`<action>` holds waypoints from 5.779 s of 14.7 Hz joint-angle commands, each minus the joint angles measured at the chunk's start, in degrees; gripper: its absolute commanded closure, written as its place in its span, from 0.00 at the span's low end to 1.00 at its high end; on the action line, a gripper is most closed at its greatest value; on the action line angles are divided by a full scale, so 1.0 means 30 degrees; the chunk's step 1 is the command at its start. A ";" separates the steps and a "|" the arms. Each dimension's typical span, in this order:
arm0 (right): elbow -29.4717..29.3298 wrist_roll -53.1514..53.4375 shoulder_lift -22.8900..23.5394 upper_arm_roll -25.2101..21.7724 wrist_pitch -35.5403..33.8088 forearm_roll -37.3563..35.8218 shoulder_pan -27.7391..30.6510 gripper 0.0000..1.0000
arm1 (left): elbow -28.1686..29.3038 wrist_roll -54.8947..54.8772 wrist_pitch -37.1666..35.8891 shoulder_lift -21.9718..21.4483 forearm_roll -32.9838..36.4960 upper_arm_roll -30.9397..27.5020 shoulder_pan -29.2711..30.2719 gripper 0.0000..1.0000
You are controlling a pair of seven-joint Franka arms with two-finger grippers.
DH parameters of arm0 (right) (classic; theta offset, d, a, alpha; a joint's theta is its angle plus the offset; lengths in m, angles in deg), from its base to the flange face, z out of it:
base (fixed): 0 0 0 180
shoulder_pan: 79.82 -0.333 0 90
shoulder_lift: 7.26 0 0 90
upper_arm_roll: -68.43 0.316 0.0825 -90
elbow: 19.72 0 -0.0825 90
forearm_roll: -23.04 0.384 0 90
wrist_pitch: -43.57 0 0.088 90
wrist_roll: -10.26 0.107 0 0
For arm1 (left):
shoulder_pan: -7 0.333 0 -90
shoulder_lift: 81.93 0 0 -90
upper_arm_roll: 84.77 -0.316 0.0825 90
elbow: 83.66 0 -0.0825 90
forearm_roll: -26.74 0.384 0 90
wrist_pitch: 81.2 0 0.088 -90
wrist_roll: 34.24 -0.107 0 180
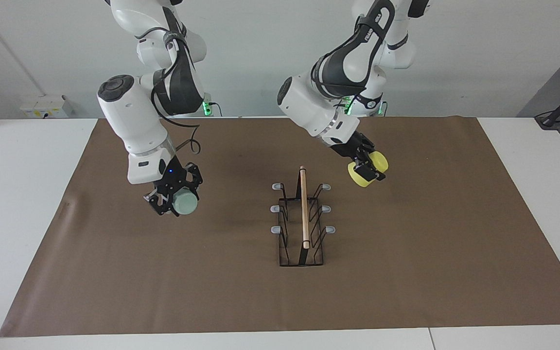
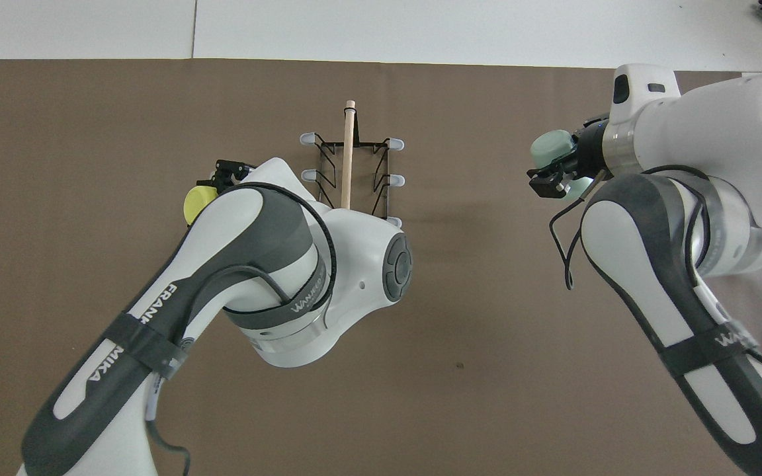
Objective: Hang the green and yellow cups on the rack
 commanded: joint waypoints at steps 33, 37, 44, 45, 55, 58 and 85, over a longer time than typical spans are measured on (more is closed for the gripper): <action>0.5572 -1.8023 -0.1409 0.0091 0.5077 2.5916 -0.0961 1.00 | 0.0074 -0.1409 -0.0031 0.1919 0.3018 -0.0388 -0.3716 1.00; 0.5543 -1.8082 -0.1350 0.0062 0.5783 2.6764 -0.1666 1.00 | -0.0014 -0.1262 -0.0060 0.2153 0.2958 -0.0388 -0.3745 1.00; 0.5543 -1.8111 -0.1321 0.0120 0.6165 2.6796 -0.1696 1.00 | -0.0160 -0.0882 0.0202 0.2271 0.2724 -0.0417 -0.3803 1.00; 0.5543 -1.8111 -0.1321 0.0120 0.6194 2.6796 -0.1696 1.00 | -0.0160 -0.0882 0.0203 0.2300 0.2724 -0.0418 -0.3804 1.00; 0.5484 -1.8258 -0.1262 0.0150 0.7302 2.7873 -0.2659 1.00 | -0.0482 -0.1114 -0.0031 0.2125 0.2900 -0.0767 -0.4038 0.00; 0.4930 -1.8258 -0.0941 0.0150 0.8769 2.8934 -0.3717 1.00 | 0.0391 -0.1873 0.1279 0.0521 0.3017 -0.0711 -0.2786 0.00; 0.4693 -2.4932 0.0407 0.0179 1.2875 3.6343 -0.7615 1.00 | 0.0158 -4.6232 0.2518 -0.6223 -1.9072 -0.0767 1.2701 0.00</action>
